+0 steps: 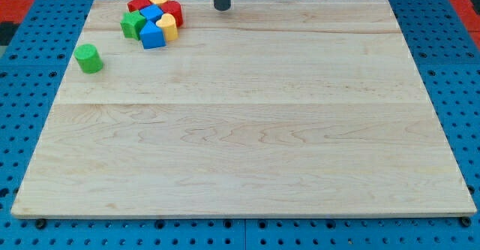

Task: Move the yellow hexagon into the group of objects

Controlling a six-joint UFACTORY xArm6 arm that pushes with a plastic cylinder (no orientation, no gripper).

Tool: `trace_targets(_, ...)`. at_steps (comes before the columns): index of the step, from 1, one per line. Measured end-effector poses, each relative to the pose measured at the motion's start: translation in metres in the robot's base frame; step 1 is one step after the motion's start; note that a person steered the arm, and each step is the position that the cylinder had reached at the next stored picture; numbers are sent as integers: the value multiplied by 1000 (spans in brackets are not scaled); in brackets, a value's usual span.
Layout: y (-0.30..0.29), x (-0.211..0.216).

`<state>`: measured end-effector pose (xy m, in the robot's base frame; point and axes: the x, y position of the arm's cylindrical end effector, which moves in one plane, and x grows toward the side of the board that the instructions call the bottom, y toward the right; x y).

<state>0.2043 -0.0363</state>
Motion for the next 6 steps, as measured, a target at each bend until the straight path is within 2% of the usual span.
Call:
trace_targets(2, -30, -10)
trace_targets(3, -77, -13)
trace_targets(5, -88, -10)
trace_targets(6, -88, 13)
